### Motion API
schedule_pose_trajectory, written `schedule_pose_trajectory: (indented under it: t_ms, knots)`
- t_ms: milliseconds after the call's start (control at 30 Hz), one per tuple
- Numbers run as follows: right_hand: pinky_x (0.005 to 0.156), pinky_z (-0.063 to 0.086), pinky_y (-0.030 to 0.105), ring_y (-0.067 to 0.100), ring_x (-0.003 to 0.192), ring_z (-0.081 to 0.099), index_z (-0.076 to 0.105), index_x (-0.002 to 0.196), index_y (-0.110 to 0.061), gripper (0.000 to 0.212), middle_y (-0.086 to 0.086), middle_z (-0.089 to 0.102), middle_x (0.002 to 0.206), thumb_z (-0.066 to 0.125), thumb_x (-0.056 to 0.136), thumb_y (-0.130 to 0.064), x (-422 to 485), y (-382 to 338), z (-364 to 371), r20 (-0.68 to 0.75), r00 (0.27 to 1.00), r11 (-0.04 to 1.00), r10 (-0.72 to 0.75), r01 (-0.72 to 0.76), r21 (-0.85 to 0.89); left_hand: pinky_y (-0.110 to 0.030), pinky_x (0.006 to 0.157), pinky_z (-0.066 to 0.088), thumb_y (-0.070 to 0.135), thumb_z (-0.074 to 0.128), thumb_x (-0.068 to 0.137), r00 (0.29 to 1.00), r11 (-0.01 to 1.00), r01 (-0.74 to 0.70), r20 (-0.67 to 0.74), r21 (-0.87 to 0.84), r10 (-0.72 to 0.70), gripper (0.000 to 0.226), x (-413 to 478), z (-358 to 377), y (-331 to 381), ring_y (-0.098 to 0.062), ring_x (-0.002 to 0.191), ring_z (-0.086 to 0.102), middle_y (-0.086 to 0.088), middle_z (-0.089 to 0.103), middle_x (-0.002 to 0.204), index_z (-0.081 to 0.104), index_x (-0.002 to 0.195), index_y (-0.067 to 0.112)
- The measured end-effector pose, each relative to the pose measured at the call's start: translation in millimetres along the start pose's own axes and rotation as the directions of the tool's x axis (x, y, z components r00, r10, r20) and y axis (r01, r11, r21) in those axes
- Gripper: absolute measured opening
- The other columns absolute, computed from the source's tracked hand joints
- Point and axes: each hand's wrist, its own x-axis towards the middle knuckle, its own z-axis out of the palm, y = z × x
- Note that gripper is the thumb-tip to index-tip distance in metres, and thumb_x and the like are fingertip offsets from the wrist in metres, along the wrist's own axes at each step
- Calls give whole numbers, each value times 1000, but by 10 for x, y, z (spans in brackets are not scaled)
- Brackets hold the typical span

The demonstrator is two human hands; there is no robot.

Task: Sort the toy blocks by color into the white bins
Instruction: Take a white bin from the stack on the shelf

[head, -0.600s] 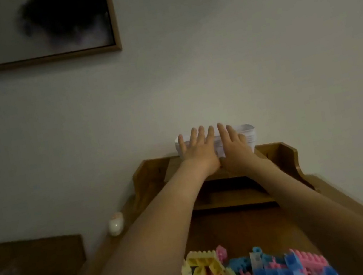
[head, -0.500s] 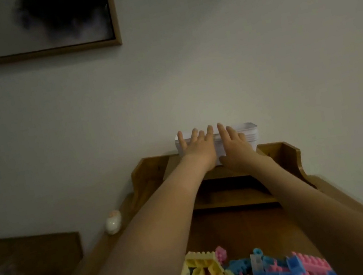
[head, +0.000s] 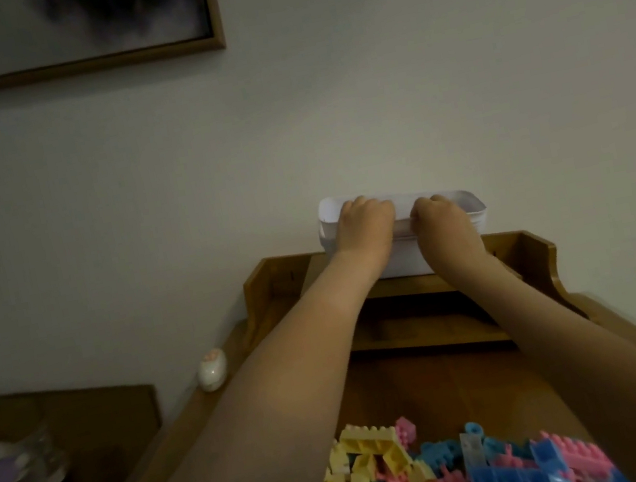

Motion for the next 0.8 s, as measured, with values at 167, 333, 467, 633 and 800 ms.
schedule_pose_trajectory:
  t_ms: [167,333,467,633,800]
  knots:
    - [65,32,26,24,75,46,56,98,3,15,19,53,102,43,91,4,18,-24,30,-62,997,989,47,-38,141,-30,89,30,11,41,97,985,990,121,-115,-72,-129,18,-57,40,21,-25,112,40,-4,58,109,57,103,13]
    - [64,28,22,16,76,38,48,100,-1,14,9,43,100,48,87,6,87,-16,58,-111,993,984,28,-8,179,-34,92,24,8,45,94,970,985,156,-174,-75,-167,15,1,97,61,-23,114,38,-2,56,111,52,105,15]
    - [69,29,21,17,81,37,45,100,-3,20,9,40,102,53,84,7,121,-51,71,-245,968,966,55,10,258,-34,97,21,9,47,93,959,987,126,-244,-96,-146,22,-21,114,51,-23,115,39,-3,53,116,50,114,15]
    - [71,35,25,17,82,39,46,98,-2,16,14,45,102,55,86,4,-33,-93,-1,-338,940,966,34,56,252,-34,98,22,7,44,94,958,992,100,-263,-76,-117,28,-191,37,39,-23,116,42,-4,54,117,51,120,15]
    - [67,39,27,17,81,43,48,101,-3,15,11,47,106,57,89,-5,-293,-144,-218,-338,940,971,51,33,238,-36,78,43,1,75,65,910,995,68,-404,-69,-90,31,-454,-161,123,-23,84,60,-1,64,83,66,91,14]
